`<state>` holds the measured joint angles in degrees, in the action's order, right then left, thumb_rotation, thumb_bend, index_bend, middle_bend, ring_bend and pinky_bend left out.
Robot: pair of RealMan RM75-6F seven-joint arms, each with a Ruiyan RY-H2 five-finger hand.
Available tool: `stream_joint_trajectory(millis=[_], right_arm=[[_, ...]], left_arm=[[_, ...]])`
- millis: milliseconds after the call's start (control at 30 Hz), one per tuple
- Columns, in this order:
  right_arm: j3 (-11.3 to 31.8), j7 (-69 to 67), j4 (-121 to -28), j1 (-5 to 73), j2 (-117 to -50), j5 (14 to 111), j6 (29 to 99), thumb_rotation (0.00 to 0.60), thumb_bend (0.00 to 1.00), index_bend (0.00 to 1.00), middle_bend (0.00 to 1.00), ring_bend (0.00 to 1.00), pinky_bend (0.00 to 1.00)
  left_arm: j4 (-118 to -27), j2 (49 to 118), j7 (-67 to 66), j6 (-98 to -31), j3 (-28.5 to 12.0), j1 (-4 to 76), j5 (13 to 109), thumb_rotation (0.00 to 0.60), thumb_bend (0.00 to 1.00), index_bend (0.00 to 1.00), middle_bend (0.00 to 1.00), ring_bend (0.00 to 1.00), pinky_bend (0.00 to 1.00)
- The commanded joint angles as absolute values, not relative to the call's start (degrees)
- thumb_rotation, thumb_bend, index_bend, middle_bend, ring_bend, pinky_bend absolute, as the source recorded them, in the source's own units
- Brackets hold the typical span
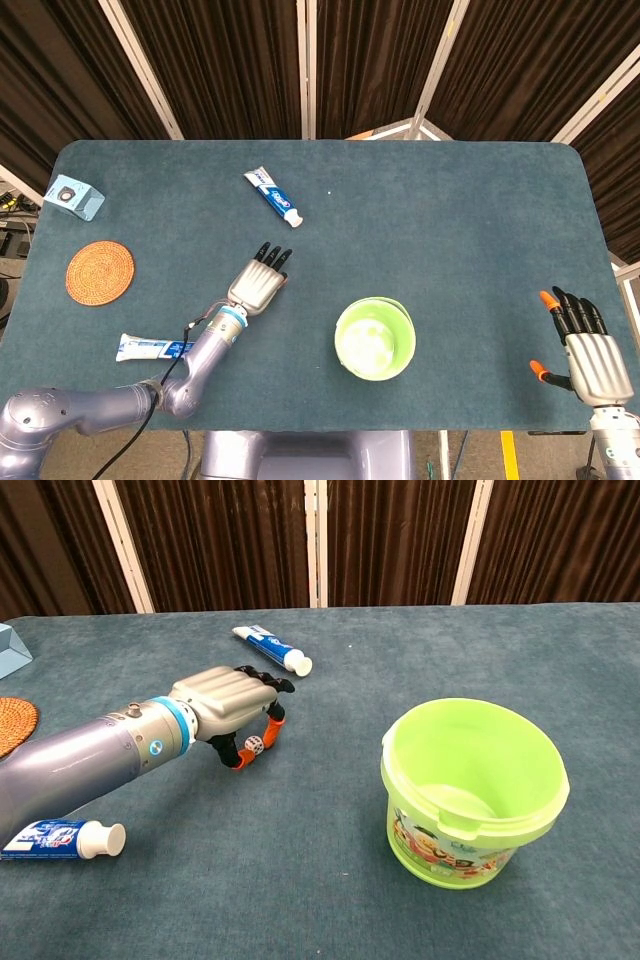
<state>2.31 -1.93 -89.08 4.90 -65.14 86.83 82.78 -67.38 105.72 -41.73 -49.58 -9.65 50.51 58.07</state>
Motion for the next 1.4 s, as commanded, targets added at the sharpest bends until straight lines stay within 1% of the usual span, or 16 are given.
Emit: stream_joint_trajectory(millis=[33, 233, 467, 667, 767, 800, 867, 933, 967, 1067, 1100, 1300, 1400], right_arm=[[2.29, -1.9, -89.04, 4.87, -65.14, 86.87, 82.83, 0.6, 0.08, 0.0, 0.0, 0.0, 0.0], [2.15, -1.47, -89.05, 4.81, -65.33, 87.0, 82.91, 0.6, 0.08, 0.0, 0.0, 0.0, 0.0], [2.01, -0.89, -89.19, 4.7, -65.48, 87.34, 83.21, 0.6, 0.08, 0.0, 0.0, 0.0, 0.0], [1.89, -0.35, -89.23, 4.61, -65.68, 87.52, 83.39, 0.6, 0.08, 0.0, 0.0, 0.0, 0.0], [1.77, -0.06, -89.32, 4.53, -65.76, 87.66, 83.48, 0.6, 0.08, 0.0, 0.0, 0.0, 0.0], [1.75, 0.0, -89.38, 4.46, -65.74, 87.74, 83.64, 0.6, 0.08, 0.0, 0.0, 0.0, 0.0], [1.74, 0.05, -89.51, 4.41, -65.67, 87.81, 83.78, 0.6, 0.08, 0.0, 0.0, 0.0, 0.0], [1.69, 0.09, -89.55, 4.38, -65.65, 87.93, 83.83, 0.6, 0.08, 0.0, 0.0, 0.0, 0.0], [1.66, 0.15, -89.51, 4.37, -65.69, 88.0, 83.87, 0.6, 0.08, 0.0, 0.0, 0.0, 0.0], [1.52, 0.34, -89.47, 4.37, -65.8, 88.19, 83.82, 0.6, 0.08, 0.0, 0.0, 0.0, 0.0], [1.49, 0.4, -89.46, 4.37, -65.83, 88.21, 83.8, 0.6, 0.08, 0.0, 0.0, 0.0, 0.0], [1.2, 0.91, -89.48, 4.25, -66.04, 88.83, 84.12, 0.6, 0.08, 0.0, 0.0, 0.0, 0.0], [1.05, 1.16, -89.56, 4.09, -66.1, 89.16, 84.45, 0.6, 0.08, 0.0, 0.0, 0.0, 0.0]], left_arm=[[-67.66, 105.33, -41.26, -50.09, -9.42, 50.25, 58.33, 0.6, 0.47, 0.56, 0.0, 0.0, 0.0], [-70.44, 102.62, -40.68, -52.03, -8.86, 49.4, 59.49, 0.6, 0.47, 0.56, 0.0, 0.0, 0.0], [-75.43, 99.23, -40.1, -54.37, -9.31, 48.71, 60.43, 0.6, 0.48, 0.57, 0.0, 0.0, 0.0], [-81.72, 95.47, -38.9, -56.96, -10.66, 48.55, 62.55, 0.6, 0.47, 0.56, 0.0, 0.0, 0.0], [-85.23, 93.53, -38.23, -59.29, -11.89, 48.5, 64.3, 0.6, 0.47, 0.55, 0.0, 0.0, 0.0], [-87.5, 92.44, -37.1, -61.1, -13.03, 48.5, 66.22, 0.6, 0.46, 0.55, 0.0, 0.0, 0.0], [-90.32, 90.47, -35.86, -62.87, -13.56, 48.08, 68.43, 0.6, 0.46, 0.54, 0.0, 0.0, 0.0], [-92.34, 89.14, -35.29, -64.1, -14.11, 47.84, 69.57, 0.6, 0.45, 0.52, 0.0, 0.0, 0.0], [-93.44, 88.41, -35.27, -64.54, -14.24, 47.68, 69.9, 0.6, 0.45, 0.47, 0.0, 0.0, 0.0], [-95.78, 86.76, -35.36, -64.73, -14.08, 47.37, 70.21, 0.6, 0.4, 0.27, 0.0, 0.0, 0.0], [-96.29, 86.29, -35.56, -64.69, -13.94, 47.3, 70.27, 0.6, 0.39, 0.22, 0.0, 0.0, 0.0], [-98.11, 84.21, -37.32, -65.98, -12.63, 46.24, 70.85, 0.6, 0.38, 0.15, 0.0, 0.0, 0.0], [-98.23, 83.29, -36.89, -66.99, -11.4, 44.75, 70.76, 0.6, 0.38, 0.14, 0.0, 0.0, 0.0]])
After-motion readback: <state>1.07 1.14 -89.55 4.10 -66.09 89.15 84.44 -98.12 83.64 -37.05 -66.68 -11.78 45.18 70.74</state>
